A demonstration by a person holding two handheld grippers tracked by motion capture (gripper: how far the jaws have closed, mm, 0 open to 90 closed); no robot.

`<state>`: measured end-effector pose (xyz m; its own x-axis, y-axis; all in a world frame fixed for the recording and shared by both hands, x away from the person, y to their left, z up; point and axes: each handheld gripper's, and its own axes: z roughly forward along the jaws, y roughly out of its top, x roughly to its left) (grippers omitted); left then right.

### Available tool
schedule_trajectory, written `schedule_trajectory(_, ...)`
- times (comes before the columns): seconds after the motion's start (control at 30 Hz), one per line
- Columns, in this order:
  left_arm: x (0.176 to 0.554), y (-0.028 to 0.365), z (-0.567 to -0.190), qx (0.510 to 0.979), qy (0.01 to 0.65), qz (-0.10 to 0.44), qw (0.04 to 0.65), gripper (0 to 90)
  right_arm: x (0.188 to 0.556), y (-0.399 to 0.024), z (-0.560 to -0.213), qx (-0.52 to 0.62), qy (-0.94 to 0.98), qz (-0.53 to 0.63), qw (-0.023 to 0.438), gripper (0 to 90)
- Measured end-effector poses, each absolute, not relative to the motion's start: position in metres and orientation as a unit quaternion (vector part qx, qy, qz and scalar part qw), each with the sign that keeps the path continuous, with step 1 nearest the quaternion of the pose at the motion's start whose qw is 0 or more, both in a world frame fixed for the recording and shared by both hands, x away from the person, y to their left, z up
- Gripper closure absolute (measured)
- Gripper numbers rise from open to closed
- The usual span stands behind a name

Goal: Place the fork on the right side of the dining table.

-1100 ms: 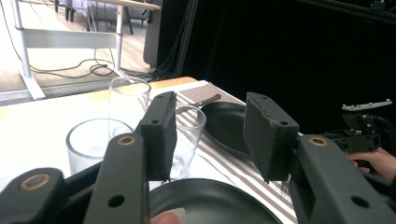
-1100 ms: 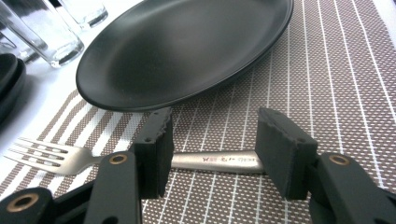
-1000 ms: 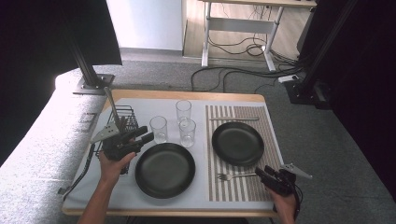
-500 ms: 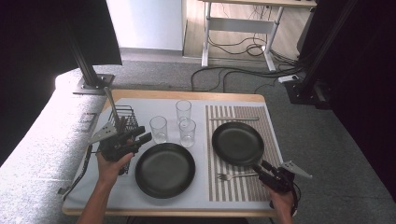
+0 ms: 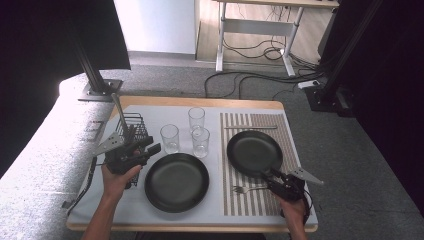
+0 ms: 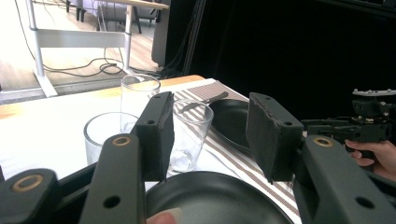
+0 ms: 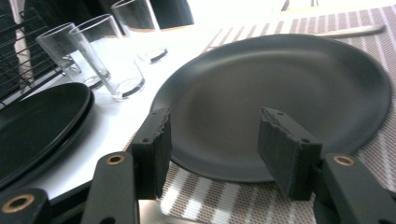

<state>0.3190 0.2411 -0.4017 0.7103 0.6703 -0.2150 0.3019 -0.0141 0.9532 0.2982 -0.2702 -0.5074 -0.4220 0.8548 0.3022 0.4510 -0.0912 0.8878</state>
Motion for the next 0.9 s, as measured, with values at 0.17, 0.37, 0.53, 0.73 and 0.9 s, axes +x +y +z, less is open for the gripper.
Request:
schedule_trajectory(0.17, 0.318, 0.243, -0.401, 0.695, 0.35, 0.151, 0.61, 51.3, 0.304, -0.259, -0.502, 0.493, 0.652, 0.545, 0.185, 44.2)
schedule_trajectory(0.37, 0.318, 0.244, -0.401, 0.694, 0.353, 0.149, 0.61, 51.2, 0.31, -0.245, -0.498, 0.482, 0.659, 0.548, 0.182, 43.4)
schedule_trajectory(0.53, 0.318, 0.245, -0.401, 0.695, 0.353, 0.151, 0.608, 50.9, 0.317, -0.233, -0.494, 0.472, 0.665, 0.551, 0.177, 43.1)
schedule_trajectory(0.73, 0.318, 0.246, -0.401, 0.695, 0.354, 0.151, 0.608, 50.9, 0.326, -0.217, -0.488, 0.459, 0.673, 0.554, 0.171, 42.9)
schedule_trajectory(0.9, 0.317, 0.246, -0.401, 0.696, 0.353, 0.15, 0.607, 50.8, 0.333, -0.207, -0.484, 0.453, 0.676, 0.556, 0.168, 42.7)
